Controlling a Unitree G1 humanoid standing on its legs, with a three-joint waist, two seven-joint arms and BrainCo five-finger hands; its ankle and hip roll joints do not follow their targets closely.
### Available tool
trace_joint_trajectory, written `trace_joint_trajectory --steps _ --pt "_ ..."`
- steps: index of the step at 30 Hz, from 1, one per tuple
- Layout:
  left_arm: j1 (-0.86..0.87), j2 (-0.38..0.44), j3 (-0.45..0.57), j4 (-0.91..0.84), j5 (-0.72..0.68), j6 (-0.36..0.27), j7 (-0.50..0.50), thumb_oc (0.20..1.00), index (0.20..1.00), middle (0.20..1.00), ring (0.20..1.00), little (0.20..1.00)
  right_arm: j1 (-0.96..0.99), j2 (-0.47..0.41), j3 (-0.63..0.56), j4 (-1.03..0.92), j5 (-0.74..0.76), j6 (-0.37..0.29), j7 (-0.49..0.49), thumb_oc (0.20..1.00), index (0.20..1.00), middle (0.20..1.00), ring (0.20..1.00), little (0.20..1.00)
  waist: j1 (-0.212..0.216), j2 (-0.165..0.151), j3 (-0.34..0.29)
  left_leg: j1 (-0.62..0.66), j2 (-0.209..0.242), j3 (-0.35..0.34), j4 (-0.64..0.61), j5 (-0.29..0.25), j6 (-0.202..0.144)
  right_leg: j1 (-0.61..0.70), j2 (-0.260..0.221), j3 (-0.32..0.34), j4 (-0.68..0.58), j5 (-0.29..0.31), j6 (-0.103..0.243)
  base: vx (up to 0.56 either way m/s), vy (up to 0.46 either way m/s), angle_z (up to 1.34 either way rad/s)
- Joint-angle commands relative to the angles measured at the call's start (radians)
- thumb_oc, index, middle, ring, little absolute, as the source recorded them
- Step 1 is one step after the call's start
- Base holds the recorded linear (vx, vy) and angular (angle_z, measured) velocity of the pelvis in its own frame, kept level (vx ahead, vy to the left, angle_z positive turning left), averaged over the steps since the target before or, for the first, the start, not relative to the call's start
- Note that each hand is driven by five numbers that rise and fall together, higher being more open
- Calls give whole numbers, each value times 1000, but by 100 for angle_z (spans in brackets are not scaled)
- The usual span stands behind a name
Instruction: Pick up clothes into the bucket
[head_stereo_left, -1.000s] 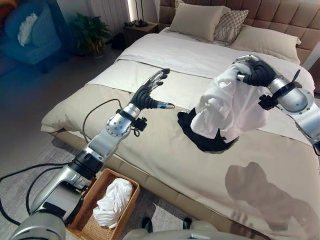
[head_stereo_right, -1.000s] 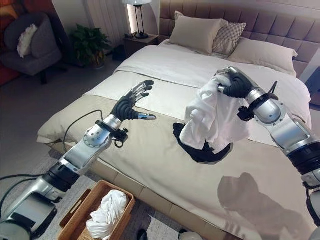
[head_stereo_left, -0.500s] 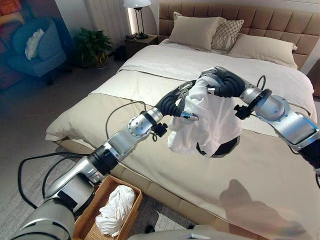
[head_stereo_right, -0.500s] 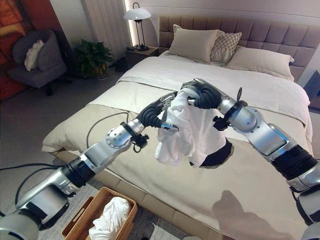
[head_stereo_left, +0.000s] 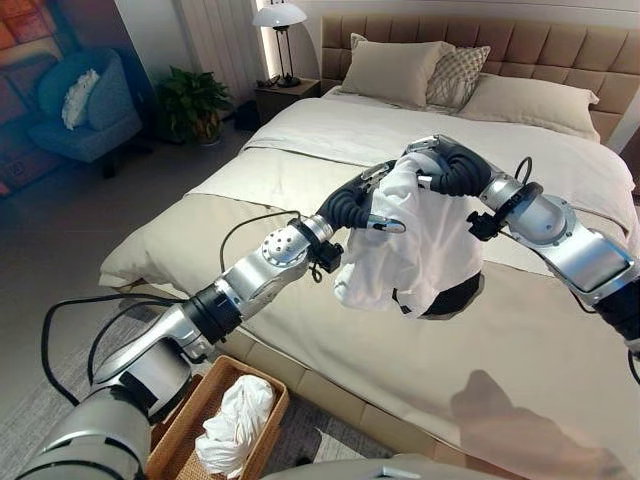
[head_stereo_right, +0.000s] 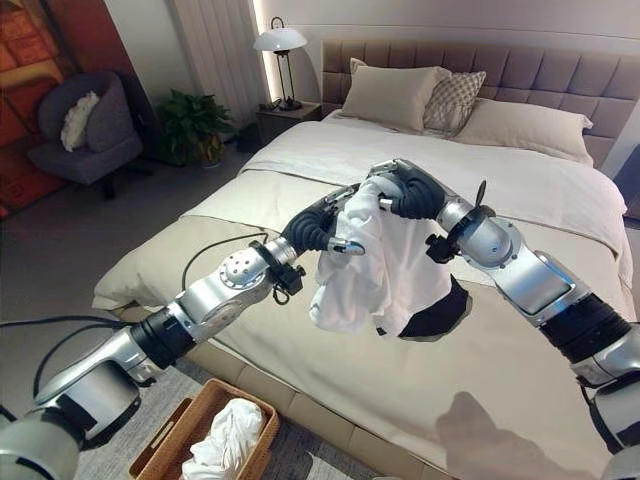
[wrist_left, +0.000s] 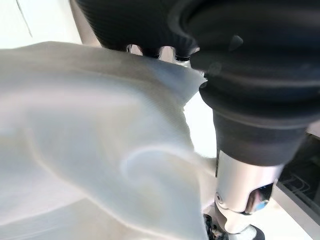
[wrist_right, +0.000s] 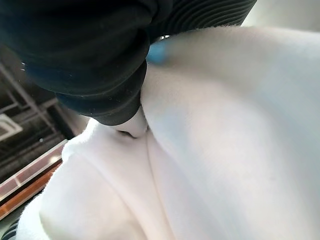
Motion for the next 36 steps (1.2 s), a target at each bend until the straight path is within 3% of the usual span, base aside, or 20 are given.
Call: trace_joint_trajectory --steps 1,6,21,28,32,33,34,35,36 --pt "-122 -142 -73 127 124 7 -11 1000 1000 1000 1000 1000 -77 122 -103 -194 21 -109 -29 200 200 200 200 200 5 -70 -38 -33 -19 10 89 -110 9 -2 -74 -26 -55 77 81 0 0 0" --pt "-106 -200 -35 206 196 12 6 1000 1000 1000 1000 1000 -71 140 -143 -202 -16 -115 -46 200 200 200 200 200 3 -71 -35 -36 -24 13 100 -118 14 -4 -75 -21 -51 73 80 0 0 0" --pt "-63 -171 42 201 234 11 16 1000 1000 1000 1000 1000 -12 105 -227 -85 -124 -86 -77 200 200 200 200 200 16 -80 -39 -39 -28 -1 114 -129 15 7 -78 -35 -40 56 78 7 1 2" --pt "-60 -182 46 197 226 8 14 1000 1000 1000 1000 1000 -4 129 -227 -64 -122 -85 -69 200 200 200 200 200 20 -83 -41 -31 -31 -7 113 -132 17 16 -79 -42 -36 50 77 17 5 4" --pt "-52 -178 37 161 146 4 -5 1000 1000 1000 1000 1000 -4 138 -219 -56 -99 -88 -61 200 200 200 200 200 20 -84 -41 -30 -30 -8 109 -129 16 15 -80 -45 -38 51 77 1 3 2" --pt "-49 -174 36 152 115 4 -12 947 947 947 947 947 -3 139 -218 -55 -90 -88 -58 200 200 200 200 200 20 -85 -41 -30 -30 -8 107 -128 15 15 -79 -45 -39 52 77 0 0 0" --pt "-46 -172 33 142 85 4 -19 947 947 947 947 947 -1 143 -214 -53 -82 -87 -55 200 200 200 200 200 19 -84 -41 -31 -30 -8 107 -128 15 14 -80 -45 -38 52 77 0 0 0" --pt "-41 -164 30 126 46 4 -28 620 620 620 620 620 0 148 -210 -51 -73 -88 -52 200 200 200 200 200 18 -84 -42 -32 -30 -7 107 -127 15 13 -79 -46 -38 52 77 7 8 3" --pt "-31 -160 32 112 -1 4 -33 464 464 464 464 464 2 153 -206 -50 -61 -90 -50 200 200 200 200 200 18 -84 -42 -32 -31 -7 106 -127 15 13 -79 -46 -38 52 77 6 5 3"
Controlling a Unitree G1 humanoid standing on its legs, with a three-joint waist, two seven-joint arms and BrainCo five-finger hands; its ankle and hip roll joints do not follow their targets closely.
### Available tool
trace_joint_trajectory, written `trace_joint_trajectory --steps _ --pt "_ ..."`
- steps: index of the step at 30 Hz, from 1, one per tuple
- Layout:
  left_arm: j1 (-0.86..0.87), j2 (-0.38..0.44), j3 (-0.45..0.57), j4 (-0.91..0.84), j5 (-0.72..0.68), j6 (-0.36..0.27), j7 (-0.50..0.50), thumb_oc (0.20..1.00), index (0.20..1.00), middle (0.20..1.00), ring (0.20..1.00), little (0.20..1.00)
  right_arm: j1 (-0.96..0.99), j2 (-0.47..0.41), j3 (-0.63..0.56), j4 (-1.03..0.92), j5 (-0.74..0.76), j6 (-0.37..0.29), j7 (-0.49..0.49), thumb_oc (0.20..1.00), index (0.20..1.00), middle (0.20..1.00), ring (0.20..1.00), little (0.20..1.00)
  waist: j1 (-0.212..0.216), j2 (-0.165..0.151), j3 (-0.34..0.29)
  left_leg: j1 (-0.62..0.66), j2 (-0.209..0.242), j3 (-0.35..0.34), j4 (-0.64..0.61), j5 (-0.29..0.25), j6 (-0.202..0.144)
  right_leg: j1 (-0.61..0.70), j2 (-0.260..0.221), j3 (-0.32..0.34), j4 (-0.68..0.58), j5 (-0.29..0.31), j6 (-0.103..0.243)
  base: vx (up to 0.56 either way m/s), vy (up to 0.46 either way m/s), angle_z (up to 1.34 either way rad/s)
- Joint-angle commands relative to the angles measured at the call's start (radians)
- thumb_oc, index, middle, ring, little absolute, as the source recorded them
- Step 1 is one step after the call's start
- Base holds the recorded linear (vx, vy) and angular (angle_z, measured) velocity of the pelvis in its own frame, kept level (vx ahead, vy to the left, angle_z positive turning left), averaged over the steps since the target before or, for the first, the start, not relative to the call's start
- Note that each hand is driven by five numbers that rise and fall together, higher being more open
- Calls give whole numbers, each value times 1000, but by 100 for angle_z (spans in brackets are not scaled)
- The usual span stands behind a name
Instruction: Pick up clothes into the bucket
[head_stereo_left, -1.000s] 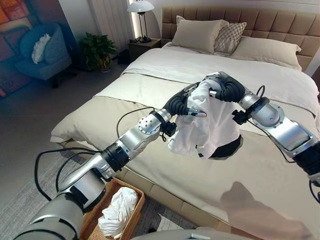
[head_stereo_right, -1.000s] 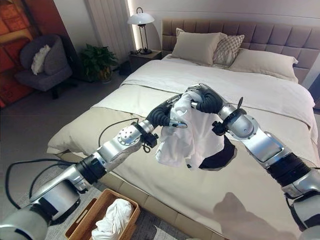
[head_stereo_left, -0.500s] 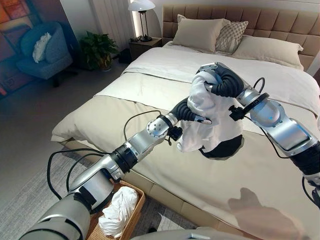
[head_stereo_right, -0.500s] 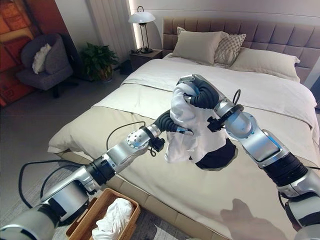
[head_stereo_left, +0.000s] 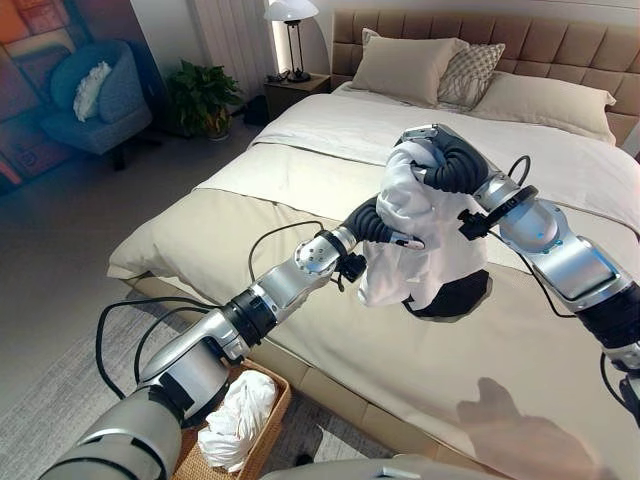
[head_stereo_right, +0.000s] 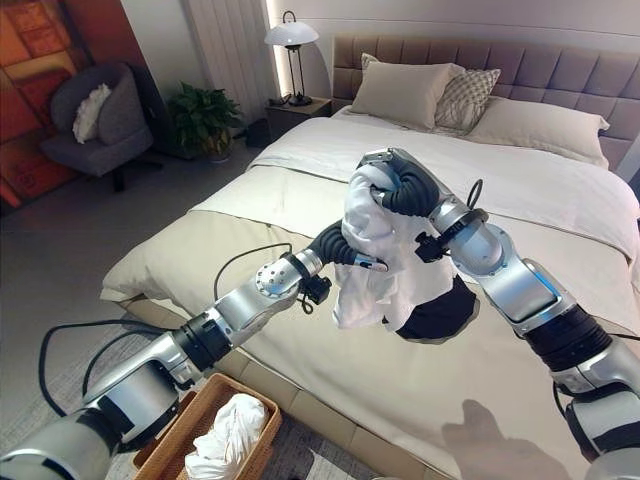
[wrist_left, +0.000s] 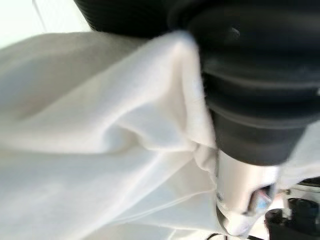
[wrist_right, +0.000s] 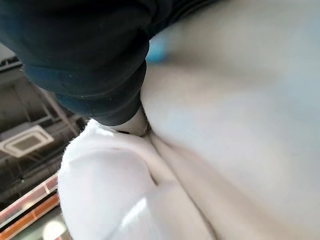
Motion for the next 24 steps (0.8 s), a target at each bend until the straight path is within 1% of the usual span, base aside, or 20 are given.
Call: trace_joint_trajectory --steps 1,6,7,9,12,14,15,16,17,18,20,24 --pt "-24 -21 22 -13 -143 -38 -35 200 200 200 200 200 -35 52 -82 9 60 -65 -28 200 200 200 200 200 16 -81 -43 -20 -29 22 101 -126 14 3 -78 -15 -31 53 76 7 5 3" --pt "20 -6 16 -47 -301 -13 -74 200 200 200 200 200 -33 81 -52 14 140 -74 -5 200 200 200 200 200 13 -82 -45 -17 -29 24 95 -124 13 1 -77 -13 -30 54 76 0 0 0" --pt "20 -5 16 -47 -302 -13 -74 200 200 200 200 200 -34 81 -52 14 141 -74 -5 200 200 200 200 200 13 -82 -45 -17 -29 24 95 -124 13 1 -77 -13 -30 54 76 0 0 0" --pt "39 -1 19 -53 -355 -6 -81 200 200 200 200 200 -32 95 -34 20 194 -77 11 200 200 200 200 200 10 -82 -46 -15 -28 25 91 -122 12 0 -76 -10 -29 53 75 0 0 0" --pt "51 4 22 -53 -376 -1 -86 200 200 200 200 200 -31 103 -25 23 229 -76 21 200 200 200 200 200 10 -82 -48 -12 -26 25 88 -122 12 0 -76 -9 -28 53 75 0 0 0" --pt "68 12 26 -59 -402 3 -93 200 200 200 200 200 -23 120 -18 20 295 -77 41 200 200 200 200 200 10 -81 -49 -9 -26 28 87 -123 14 0 -77 -7 -27 53 76 0 0 0" --pt "72 17 28 -60 -403 4 -93 200 200 200 200 200 -20 123 -17 22 306 -76 45 219 219 219 219 219 10 -81 -49 -8 -26 28 87 -123 14 0 -76 -6 -27 53 76 0 0 0" --pt "75 20 27 -60 -406 5 -94 200 200 200 200 200 -18 127 -15 20 320 -77 47 815 815 815 815 815 10 -81 -50 -7 -26 29 87 -124 14 0 -77 -4 -27 54 76 0 0 0" --pt "75 20 27 -61 -406 5 -94 200 200 200 200 200 -18 127 -15 20 320 -77 48 1000 1000 1000 1000 1000 10 -81 -50 -7 -26 29 87 -124 14 0 -77 -4 -27 54 76 0 0 0" --pt "81 22 31 -60 -414 6 -97 200 200 200 200 200 -8 141 -21 19 355 -77 50 1000 1000 1000 1000 1000 10 -80 -51 -5 -26 30 85 -124 15 1 -77 -3 -29 54 77 0 0 0" --pt "85 17 32 -51 -410 9 -97 200 200 200 200 200 -1 156 -32 26 379 -78 46 1000 1000 1000 1000 1000 9 -80 -51 -5 -26 30 86 -125 16 0 -78 -2 -28 54 77 -6 1 -4" --pt "91 17 43 -48 -409 8 -97 200 200 200 200 200 13 166 -53 24 377 -80 36 1000 1000 1000 1000 1000 7 -78 -52 -5 -26 30 87 -126 17 -1 -79 0 -27 54 76 -1 1 -1"
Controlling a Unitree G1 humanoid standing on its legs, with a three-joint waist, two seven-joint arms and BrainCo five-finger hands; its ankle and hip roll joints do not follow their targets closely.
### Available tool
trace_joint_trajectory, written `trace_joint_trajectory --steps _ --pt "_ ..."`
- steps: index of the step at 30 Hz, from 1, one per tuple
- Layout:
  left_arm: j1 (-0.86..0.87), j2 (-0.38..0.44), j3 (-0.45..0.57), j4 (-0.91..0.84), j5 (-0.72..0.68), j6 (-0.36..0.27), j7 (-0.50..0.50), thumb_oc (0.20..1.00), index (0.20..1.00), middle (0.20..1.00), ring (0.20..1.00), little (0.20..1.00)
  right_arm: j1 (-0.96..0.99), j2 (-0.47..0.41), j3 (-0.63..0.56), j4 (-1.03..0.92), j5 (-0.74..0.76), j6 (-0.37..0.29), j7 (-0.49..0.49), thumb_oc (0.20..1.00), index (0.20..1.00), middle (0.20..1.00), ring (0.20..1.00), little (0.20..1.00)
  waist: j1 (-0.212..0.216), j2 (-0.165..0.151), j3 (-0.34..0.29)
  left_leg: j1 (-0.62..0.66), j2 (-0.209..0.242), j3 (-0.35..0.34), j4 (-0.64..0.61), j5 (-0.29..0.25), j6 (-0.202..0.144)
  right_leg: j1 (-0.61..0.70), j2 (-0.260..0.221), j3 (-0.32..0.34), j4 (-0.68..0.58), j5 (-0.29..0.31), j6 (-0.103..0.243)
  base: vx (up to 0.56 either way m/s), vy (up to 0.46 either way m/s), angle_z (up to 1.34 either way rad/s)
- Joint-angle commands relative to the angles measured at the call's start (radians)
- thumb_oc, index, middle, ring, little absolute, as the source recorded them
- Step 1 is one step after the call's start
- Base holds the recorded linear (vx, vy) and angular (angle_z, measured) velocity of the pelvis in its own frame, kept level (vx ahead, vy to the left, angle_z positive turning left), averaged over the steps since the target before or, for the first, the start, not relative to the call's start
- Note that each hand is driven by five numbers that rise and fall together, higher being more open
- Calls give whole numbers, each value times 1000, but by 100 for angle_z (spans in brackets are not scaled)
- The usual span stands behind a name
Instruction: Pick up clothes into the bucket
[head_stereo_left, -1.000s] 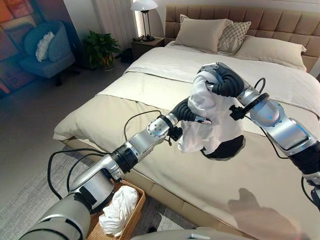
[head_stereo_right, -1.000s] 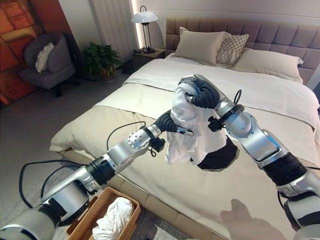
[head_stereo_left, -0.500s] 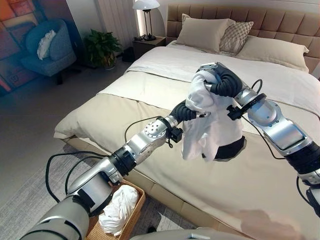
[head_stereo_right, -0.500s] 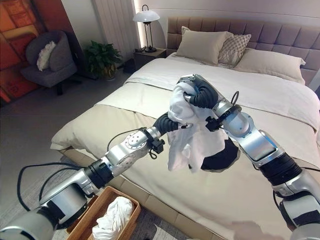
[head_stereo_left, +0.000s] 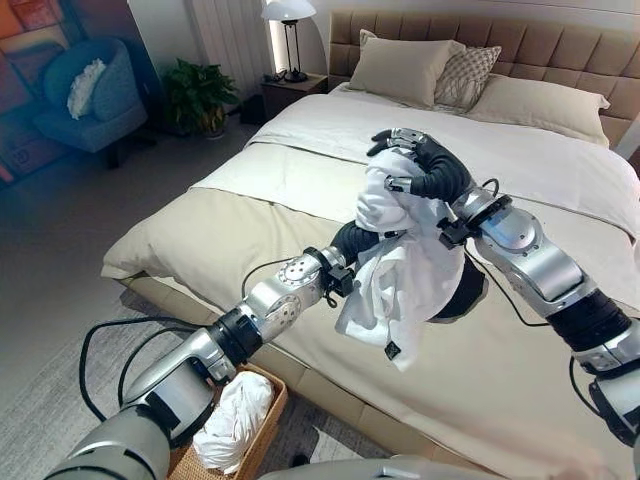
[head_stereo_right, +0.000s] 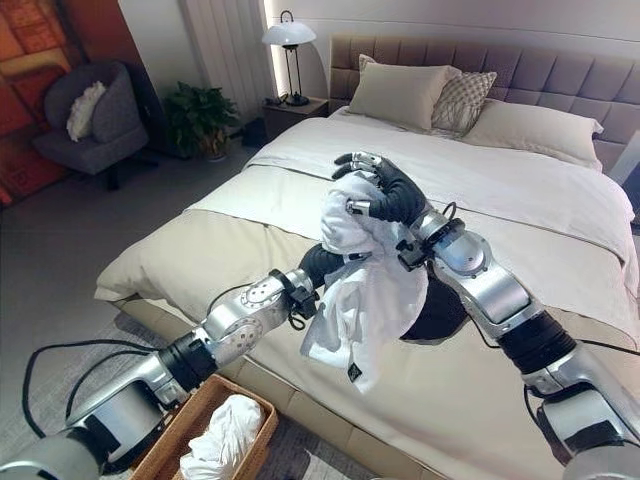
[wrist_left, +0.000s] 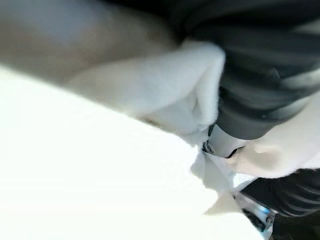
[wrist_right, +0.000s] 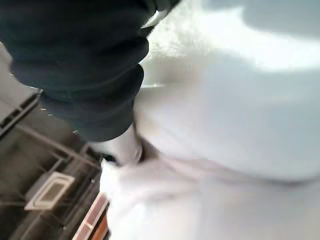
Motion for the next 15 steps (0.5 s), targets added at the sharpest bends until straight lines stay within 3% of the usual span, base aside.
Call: trace_joint_trajectory --steps 1,7,9,12,13,15 --pt "-30 -35 50 34 -21 -31 -21 200 200 200 200 200 1 52 -86 -33 38 -79 -19 1000 1000 1000 1000 1000 7 -64 -51 -9 -28 25 90 -126 18 -2 -80 -10 -23 53 77 0 0 0" --pt "-5 -27 77 36 -6 -35 -17 200 200 200 200 200 32 68 -162 -21 9 -84 -62 1000 1000 1000 1000 1000 7 -61 -52 -7 -28 26 91 -129 19 1 -79 -8 -24 52 76 0 0 0" --pt "20 13 111 19 23 -43 -13 200 200 200 200 200 77 76 -246 -8 1 -98 -106 1000 1000 1000 1000 1000 9 -60 -51 -7 -29 25 91 -129 20 0 -79 -9 -26 53 76 2 -1 -4" --pt "103 126 183 -53 76 -53 -16 200 200 200 200 200 184 96 -390 14 40 -119 -152 1000 1000 1000 1000 1000 15 -54 -43 -11 -29 22 93 -130 22 -2 -79 -12 -25 52 75 0 0 0" --pt "106 128 182 -56 77 -52 -15 200 200 200 200 200 187 98 -391 11 40 -118 -152 1000 1000 1000 1000 1000 15 -56 -44 -11 -29 22 93 -131 22 -2 -79 -12 -25 52 75 0 0 0" --pt "253 252 310 -121 111 -51 -27 200 200 200 200 200 310 132 -513 42 74 -129 -174 1000 1000 1000 1000 1000 26 -51 -39 -15 -29 22 93 -132 24 -6 -79 -12 -26 51 75 0 0 0"
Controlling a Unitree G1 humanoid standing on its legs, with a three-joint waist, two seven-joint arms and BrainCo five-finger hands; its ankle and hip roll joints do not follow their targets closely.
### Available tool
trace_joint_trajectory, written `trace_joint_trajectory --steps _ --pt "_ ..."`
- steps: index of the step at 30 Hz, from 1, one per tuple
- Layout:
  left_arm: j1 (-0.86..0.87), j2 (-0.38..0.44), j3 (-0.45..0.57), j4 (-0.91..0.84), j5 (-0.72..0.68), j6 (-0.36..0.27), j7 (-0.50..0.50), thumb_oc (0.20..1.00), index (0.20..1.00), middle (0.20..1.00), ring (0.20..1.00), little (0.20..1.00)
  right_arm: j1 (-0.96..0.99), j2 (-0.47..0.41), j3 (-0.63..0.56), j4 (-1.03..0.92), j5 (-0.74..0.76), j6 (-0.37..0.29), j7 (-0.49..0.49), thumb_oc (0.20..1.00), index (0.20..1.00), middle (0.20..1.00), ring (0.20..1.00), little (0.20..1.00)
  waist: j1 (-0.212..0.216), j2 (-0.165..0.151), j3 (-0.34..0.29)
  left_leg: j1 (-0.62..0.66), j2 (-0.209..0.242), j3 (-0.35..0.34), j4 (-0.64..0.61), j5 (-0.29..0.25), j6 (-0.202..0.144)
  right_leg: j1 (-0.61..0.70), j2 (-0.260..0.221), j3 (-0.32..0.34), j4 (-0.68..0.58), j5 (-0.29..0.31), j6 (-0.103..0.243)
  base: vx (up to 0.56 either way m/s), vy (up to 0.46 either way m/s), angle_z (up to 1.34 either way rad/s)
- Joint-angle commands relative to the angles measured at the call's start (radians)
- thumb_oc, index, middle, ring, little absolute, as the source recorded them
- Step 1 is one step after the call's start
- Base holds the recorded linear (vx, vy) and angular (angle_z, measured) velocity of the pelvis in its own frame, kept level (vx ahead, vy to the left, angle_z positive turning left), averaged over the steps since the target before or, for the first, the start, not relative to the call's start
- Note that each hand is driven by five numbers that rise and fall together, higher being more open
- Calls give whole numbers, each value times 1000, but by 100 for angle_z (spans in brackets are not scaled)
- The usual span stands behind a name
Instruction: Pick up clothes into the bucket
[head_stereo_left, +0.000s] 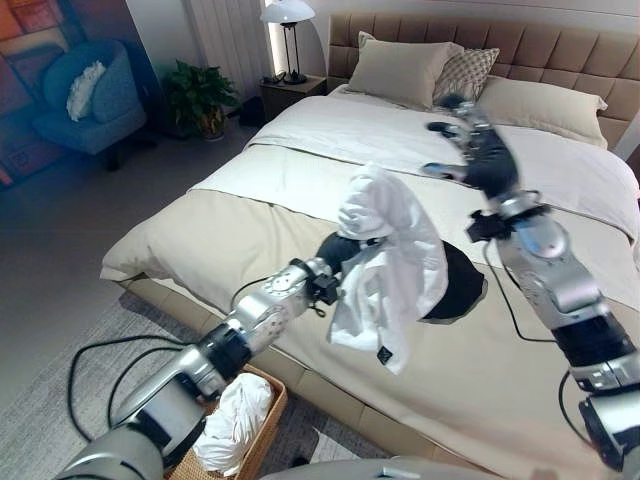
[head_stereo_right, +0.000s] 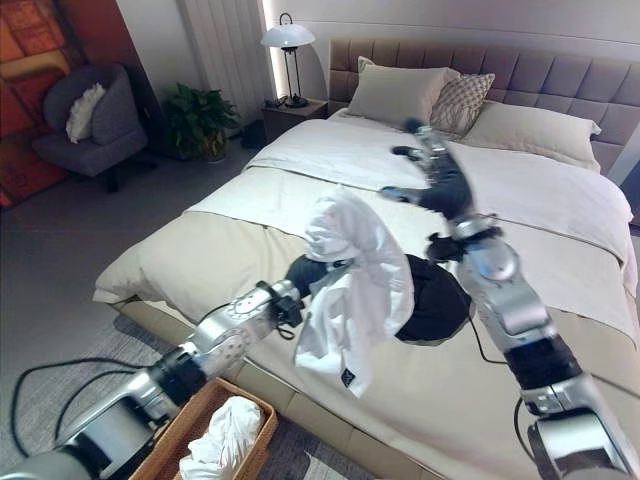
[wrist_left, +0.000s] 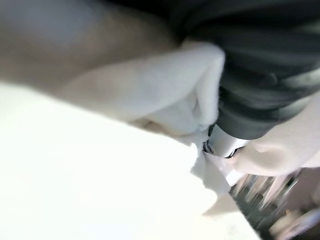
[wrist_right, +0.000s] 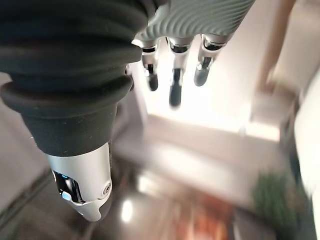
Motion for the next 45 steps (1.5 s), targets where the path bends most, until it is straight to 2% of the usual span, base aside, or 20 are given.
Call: trace_joint_trajectory --steps 1,2,3,4,8,9,10,12,14,15,17,18,19,24,31,36,38,39,41,45 --pt "17 94 106 -21 42 -60 -11 200 200 200 200 200 35 15 -65 20 52 -67 -44 1000 1000 1000 1000 1000 25 -55 -37 -26 -31 20 107 -131 21 -14 -82 -18 -16 51 76 0 0 0" --pt "111 146 206 -29 74 -66 -17 200 200 200 200 200 105 14 -137 54 15 -65 -59 1000 1000 1000 1000 1000 31 -52 -33 -27 -31 21 105 -131 20 -15 -81 -17 -20 51 75 0 0 0" --pt "116 147 208 -32 75 -65 -17 200 200 200 200 200 107 15 -135 52 14 -65 -59 1000 1000 1000 1000 1000 30 -52 -35 -26 -31 21 105 -131 20 -15 -81 -16 -20 51 75 0 0 0" --pt "210 181 324 -7 115 -68 -13 200 200 200 200 200 190 26 -216 87 -35 -52 -78 1000 1000 1000 1000 1000 33 -50 -30 -30 -31 21 104 -131 20 -19 -80 -17 -23 52 75 0 0 0" --pt "348 162 532 106 253 -97 38 200 200 200 200 200 297 72 -305 272 -111 -24 -115 1000 1000 1000 1000 1000 39 -46 -21 -41 -31 16 103 -129 20 -26 -78 -18 -25 50 71 0 0 0" --pt "350 161 533 105 255 -97 38 200 200 200 200 200 295 71 -303 275 -111 -26 -114 1000 1000 1000 1000 1000 38 -46 -22 -41 -31 16 103 -130 20 -26 -78 -18 -25 49 71 0 0 0" --pt "409 161 637 132 372 -119 77 200 200 200 200 200 361 66 -320 381 -285 20 -138 1000 1000 1000 1000 1000 44 -44 -8 -53 -33 13 109 -130 19 -35 -77 -19 -22 48 70 -33 12 4" --pt "440 154 692 121 444 -146 112 200 200 200 200 200 393 57 -323 420 -355 30 -146 1000 1000 1000 1000 1000 49 -45 0 -67 -34 10 114 -127 18 -46 -78 -22 -19 48 69 -38 16 6" --pt "480 146 762 123 563 -170 182 200 200 200 200 200 422 88 -301 511 -374 27 -143 1000 1000 1000 1000 1000 51 -46 23 -93 -36 6 129 -128 17 -67 -79 -24 -10 50 68 -66 16 8" --pt "481 146 763 122 563 -169 182 200 200 200 200 200 421 88 -301 512 -374 27 -143 1000 1000 1000 1000 1000 50 -46 23 -94 -36 6 129 -128 17 -68 -79 -24 -10 50 68 -126 16 7" --pt "498 145 820 117 657 -186 247 200 200 200 200 200 430 119 -264 588 -403 33 -131 1000 1000 1000 1000 1000 60 -48 70 -139 -41 -1 151 -122 17 -111 -78 -27 9 54 67 -149 14 4" --pt "498 145 821 117 659 -186 248 200 200 200 200 200 427 118 -261 591 -404 31 -131 1000 1000 1000 1000 1000 58 -49 70 -143 -41 -1 154 -123 17 -115 -78 -27 11 53 66 -220 15 7" --pt "498 146 840 118 687 -200 291 200 200 200 200 200 414 126 -230 632 -417 28 -131 1000 1000 1000 1000 1000 65 -52 117 -190 -45 -4 182 -121 18 -163 -80 -28 40 57 66 -227 21 6" --pt "452 160 826 182 755 -206 378 200 200 200 200 200 377 132 -123 757 -443 23 -116 1000 1000 1000 1000 1000 76 -72 215 -335 -38 -22 292 -125 16 -286 -92 -33 118 63 57 -173 22 3" --pt "387 222 790 295 788 -188 455 200 200 200 200 200 367 164 7 733 -427 -5 -76 1000 1000 1000 1000 1000 72 -121 300 -503 -15 -17 436 -150 13 -436 -82 -5 175 79 53 -82 37 3" --pt "345 273 770 297 824 -174 490 200 200 200 200 200 346 178 70 724 -431 -12 -76 1000 1000 1000 1000 1000 72 -137 352 -610 -14 -19 551 -185 28 -535 -83 11 289 39 44 -71 43 -11" --pt "261 325 722 341 858 -157 517 200 200 200 200 200 334 176 89 716 -422 -21 -85 1000 1000 1000 1000 1000 64 -145 399 -690 -23 -34 638 -209 39 -610 -89 8 398 -2 32 -70 32 6" --pt "216 356 689 411 876 -153 523 200 200 200 200 200 327 171 97 712 -408 -27 -90 1000 1000 1000 1000 1000 59 -149 409 -711 -22 -43 686 -253 39 -631 -87 14 446 -40 36 -1 16 12" --pt "146 372 640 452 865 -145 530 200 200 200 200 200 322 166 98 695 -389 -35 -99 1000 1000 1000 1000 1000 54 -159 430 -764 -24 -47 741 -269 42 -679 -87 14 496 -57 31 -8 6 9" --pt "84 406 582 477 876 -124 541 200 200 200 200 200 325 165 106 684 -356 -48 -124 1000 1000 1000 1000 1000 48 -172 434 -883 -25 -63 837 -293 46 -788 -93 7 587 -86 26 -32 -3 6"
